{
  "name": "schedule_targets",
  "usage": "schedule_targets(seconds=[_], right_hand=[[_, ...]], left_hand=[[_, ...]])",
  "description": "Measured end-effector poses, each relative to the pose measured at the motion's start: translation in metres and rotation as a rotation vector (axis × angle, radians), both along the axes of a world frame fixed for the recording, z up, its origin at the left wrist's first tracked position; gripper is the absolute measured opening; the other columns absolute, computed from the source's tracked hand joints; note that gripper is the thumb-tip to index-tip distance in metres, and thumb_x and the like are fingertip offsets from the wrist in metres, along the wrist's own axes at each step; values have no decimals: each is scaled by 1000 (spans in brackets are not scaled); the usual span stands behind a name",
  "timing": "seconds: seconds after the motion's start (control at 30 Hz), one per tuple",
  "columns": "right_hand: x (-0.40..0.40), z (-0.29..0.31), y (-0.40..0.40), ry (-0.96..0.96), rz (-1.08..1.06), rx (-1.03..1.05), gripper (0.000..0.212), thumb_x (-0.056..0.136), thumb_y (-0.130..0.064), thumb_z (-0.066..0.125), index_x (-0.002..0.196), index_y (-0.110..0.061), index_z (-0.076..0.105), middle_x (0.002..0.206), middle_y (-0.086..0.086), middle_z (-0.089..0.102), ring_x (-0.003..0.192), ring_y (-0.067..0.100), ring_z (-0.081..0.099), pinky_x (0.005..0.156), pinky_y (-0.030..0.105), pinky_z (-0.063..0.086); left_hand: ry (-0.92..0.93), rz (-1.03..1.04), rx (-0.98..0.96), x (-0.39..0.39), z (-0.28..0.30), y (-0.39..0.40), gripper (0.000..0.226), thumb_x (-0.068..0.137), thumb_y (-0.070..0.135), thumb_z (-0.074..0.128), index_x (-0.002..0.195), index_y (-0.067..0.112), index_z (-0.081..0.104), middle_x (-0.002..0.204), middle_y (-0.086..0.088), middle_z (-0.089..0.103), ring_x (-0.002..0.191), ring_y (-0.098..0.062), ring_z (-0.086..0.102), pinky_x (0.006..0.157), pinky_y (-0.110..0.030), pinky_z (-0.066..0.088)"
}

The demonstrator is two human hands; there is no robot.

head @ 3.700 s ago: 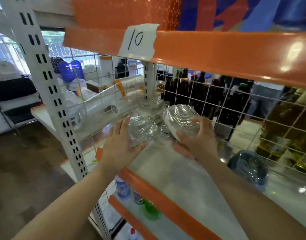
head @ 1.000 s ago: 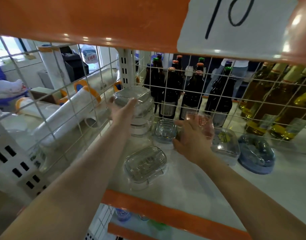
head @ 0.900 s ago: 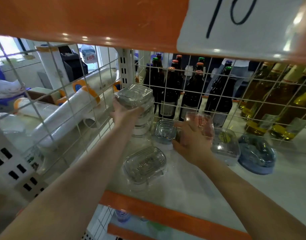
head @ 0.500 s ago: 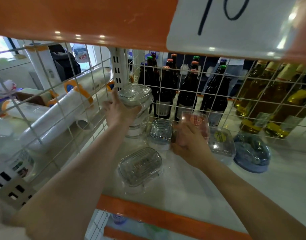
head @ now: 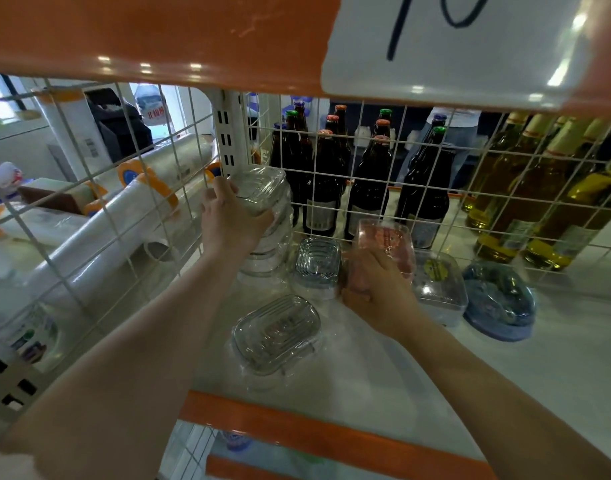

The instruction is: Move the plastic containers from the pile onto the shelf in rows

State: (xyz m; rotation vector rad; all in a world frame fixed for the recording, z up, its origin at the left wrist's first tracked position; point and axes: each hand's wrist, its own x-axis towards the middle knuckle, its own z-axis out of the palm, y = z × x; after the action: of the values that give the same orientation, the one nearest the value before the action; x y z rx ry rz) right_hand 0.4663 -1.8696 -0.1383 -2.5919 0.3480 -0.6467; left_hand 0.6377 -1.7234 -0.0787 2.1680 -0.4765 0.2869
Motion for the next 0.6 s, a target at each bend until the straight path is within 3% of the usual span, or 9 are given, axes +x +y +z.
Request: schedule_targets(seconds=[0.1, 0.3, 0.4, 0.5, 0.6], right_hand=[[0, -2, -1, -5, -7, -9, 53, 77, -11, 71, 127, -8, 54, 127, 10, 50, 111, 28, 50, 82, 29, 37], [1, -3, 0, -16, -19, -21, 52, 78, -13, 70, 128, -8, 54, 127, 10, 50, 111, 28, 50, 84, 29, 38], [1, -2, 1, 1, -33, -33, 54, 80, -13, 69, 131, -10, 52, 130, 9, 48, 114, 27, 48, 83, 26, 34], [0, 0, 3, 12, -41, -48, 52, 81, -14, 67, 130, -10, 51, 130, 8, 47, 115, 26, 47, 83, 24, 32], [1, 3, 7, 37, -71, -62, 52, 82, -15, 65, 132, -11, 50, 133, 7, 46, 120, 26, 45, 83, 25, 30]], left_hand=[[-33, 44, 94, -7, -2, -6, 71, 75, 41, 75, 130, 15, 38, 135, -16, 35, 127, -33, 31, 86, -32, 33], [40, 51, 187, 1, 3, -14, 72, 76, 48, 73, 132, 19, 38, 138, -13, 30, 128, -33, 34, 80, -35, 37], [71, 38, 204, 1, 6, -12, 74, 77, 50, 71, 135, 20, 36, 141, -12, 28, 131, -34, 29, 90, -39, 40], [121, 9, 182, -8, 6, -7, 86, 79, 54, 67, 145, 24, 21, 152, -12, 10, 140, -35, 10, 106, -44, 31], [-1, -31, 34, -20, -7, 2, 80, 82, 43, 67, 145, 23, 23, 151, -13, 9, 140, -32, 7, 109, -46, 27]])
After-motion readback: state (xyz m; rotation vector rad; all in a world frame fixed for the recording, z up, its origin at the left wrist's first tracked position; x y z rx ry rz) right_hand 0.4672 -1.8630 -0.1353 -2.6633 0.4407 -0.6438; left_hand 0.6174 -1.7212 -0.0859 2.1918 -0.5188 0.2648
